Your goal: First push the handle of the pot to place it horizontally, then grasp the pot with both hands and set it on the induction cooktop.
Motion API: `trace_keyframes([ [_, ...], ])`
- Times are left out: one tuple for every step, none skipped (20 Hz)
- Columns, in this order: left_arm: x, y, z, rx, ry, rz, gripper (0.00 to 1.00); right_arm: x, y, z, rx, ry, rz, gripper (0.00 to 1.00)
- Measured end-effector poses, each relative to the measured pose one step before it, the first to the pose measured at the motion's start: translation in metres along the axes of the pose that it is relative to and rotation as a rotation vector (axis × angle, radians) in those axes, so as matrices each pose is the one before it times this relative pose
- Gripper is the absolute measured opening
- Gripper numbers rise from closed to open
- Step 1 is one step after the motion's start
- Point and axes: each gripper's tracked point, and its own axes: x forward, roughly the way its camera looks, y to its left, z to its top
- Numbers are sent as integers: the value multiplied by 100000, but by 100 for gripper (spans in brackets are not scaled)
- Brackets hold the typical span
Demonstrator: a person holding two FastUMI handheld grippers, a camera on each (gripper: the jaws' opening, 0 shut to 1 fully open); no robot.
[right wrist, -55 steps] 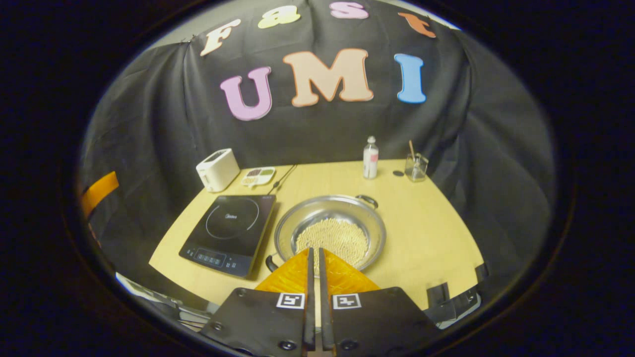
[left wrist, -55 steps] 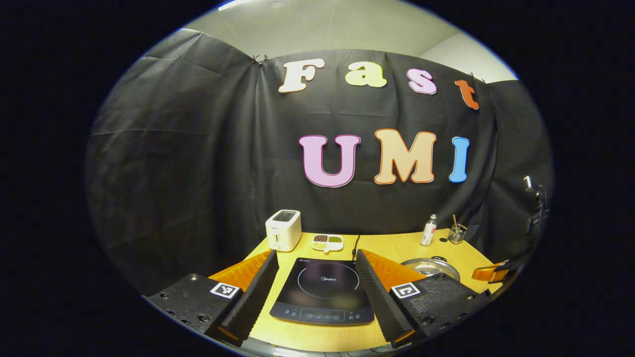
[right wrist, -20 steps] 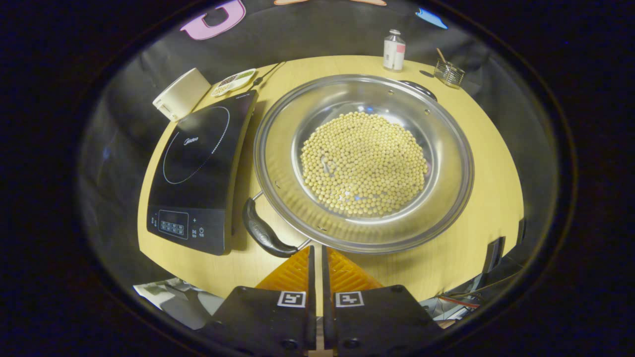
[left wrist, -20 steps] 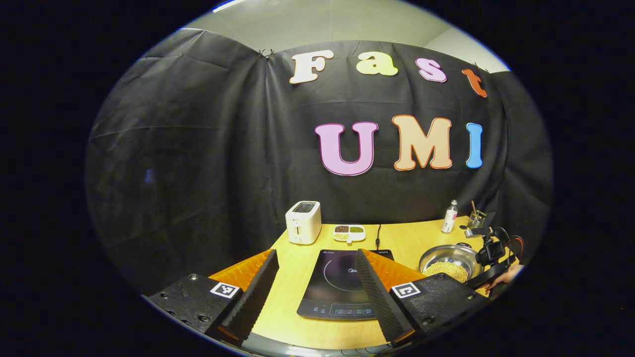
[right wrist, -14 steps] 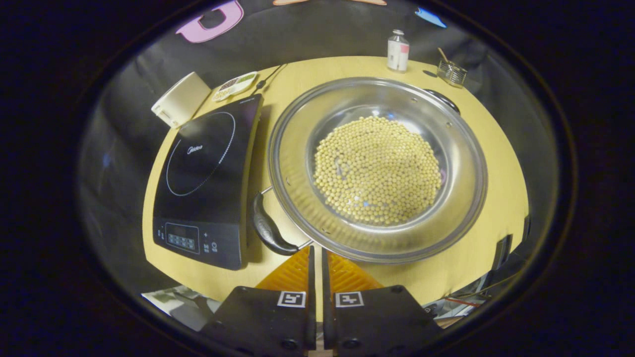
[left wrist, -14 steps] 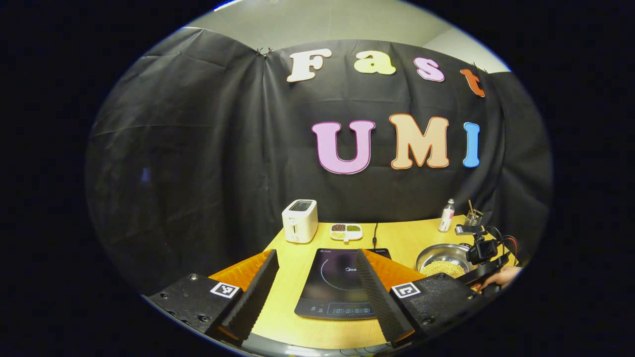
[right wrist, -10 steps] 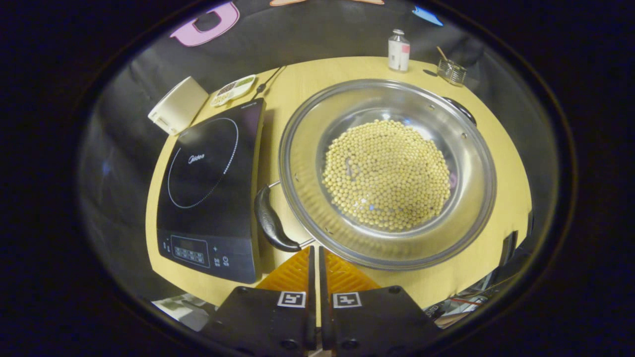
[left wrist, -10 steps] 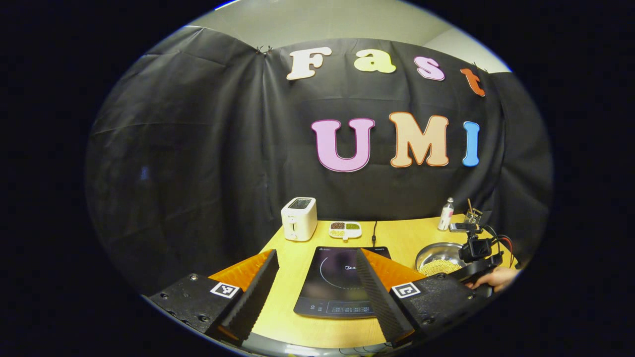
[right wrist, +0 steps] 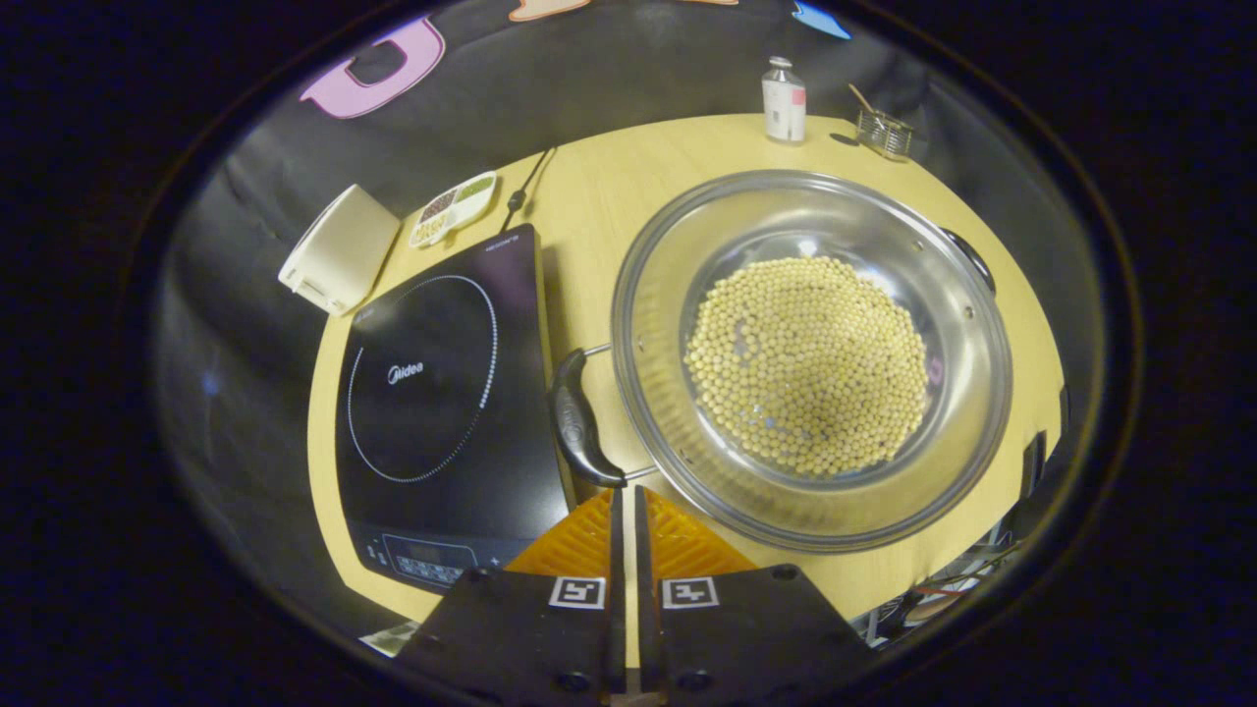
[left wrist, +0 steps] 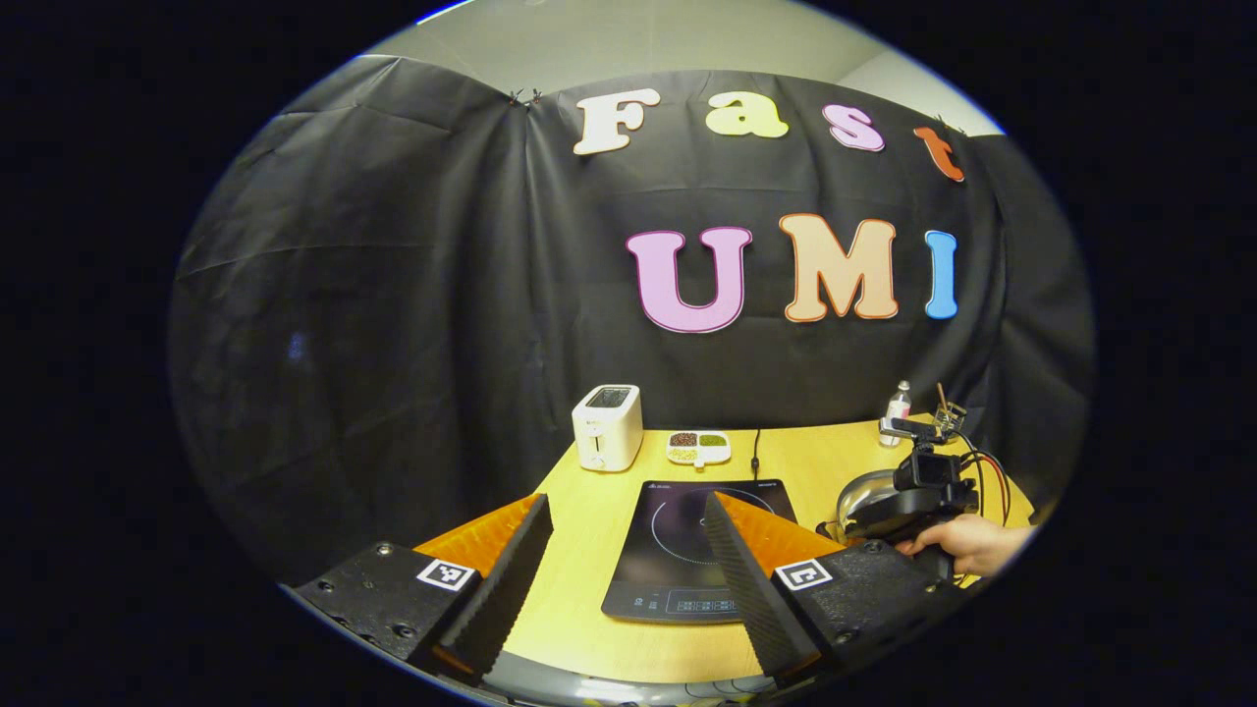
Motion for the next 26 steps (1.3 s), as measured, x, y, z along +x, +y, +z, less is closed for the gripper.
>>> trace_keyframes([
  [-82,-11,-176,150,364,-46,95,305,439,346,16,31,253,7],
  [27,87,55,436,9,288,95,116,374,208,328,336,285,7],
  [-30,264,52,558,-81,608,95,108,224,269,722,-128,-171,7],
  [-18,238,132,352,-303,560,94,208,222,249,267,-406,-102,8],
  [6,48,70,128,-182,373,96,178,162,230,-248,-389,82,8],
  [31,98,23,-80,-7,170,96,240,38,244,-106,-259,-186,8],
  [-56,-5,-130,-32,225,60,96,61,53,228,134,-140,-90,8],
  [-26,12,-45,74,176,20,96,-43,10,113,331,90,187,8],
  [-52,-48,-126,164,225,-25,96,27,3,6,124,-44,3,8],
  [-54,-27,-7,191,248,-148,96,-184,-122,-148,-562,-177,-6,8],
  [32,-83,-88,117,249,-197,96,-208,-249,60,-1112,-821,-73,8],
  [57,-95,66,-123,137,-263,96,-360,-242,-127,-1291,-428,554,8],
  [-23,-164,-107,-263,186,-464,96,-587,-159,-131,-943,-379,968,8],
  [50,-268,-14,-284,179,-487,96,-577,-134,-129,-887,-1128,1214,8],
  [67,-243,25,-278,191,-644,96,-821,-176,110,-772,-1332,1235,3],
  [80,-301,52,-302,36,-917,96,-764,-186,-6,-332,-1352,1333,8],
  [88,-466,-123,-357,206,-1175,96,-799,-48,190,-44,-1401,2295,8],
  [70,-321,-59,-526,105,-1024,96,-843,265,-366,-161,161,3910,13],
  [110,-418,-1,-552,281,-1152,96,-889,-153,-238,-286,-299,1758,17],
  [102,-432,-87,-486,307,-1110,97,-1006,-288,122,-350,-1287,1705,27],
  [10,-433,-120,-333,287,-1170,96,-819,-502,30,-221,-902,1024,27],
  [115,-399,-169,-239,333,-1073,96,-932,-351,-18,-404,-922,1589,27],
  [131,-458,-72,-239,402,-1177,96,-1026,-207,190,-481,-1406,2103,27],
  [-22,-390,-223,-436,353,-1364,96,-613,-340,-110,-552,-1255,218,31],
  [135,-481,-196,-692,521,-1581,96,-705,-728,2,-701,-1644,149,32],
  [142,-556,-234,-697,928,-1536,96,-918,-729,155,-689,-1700,-1028,37],
])
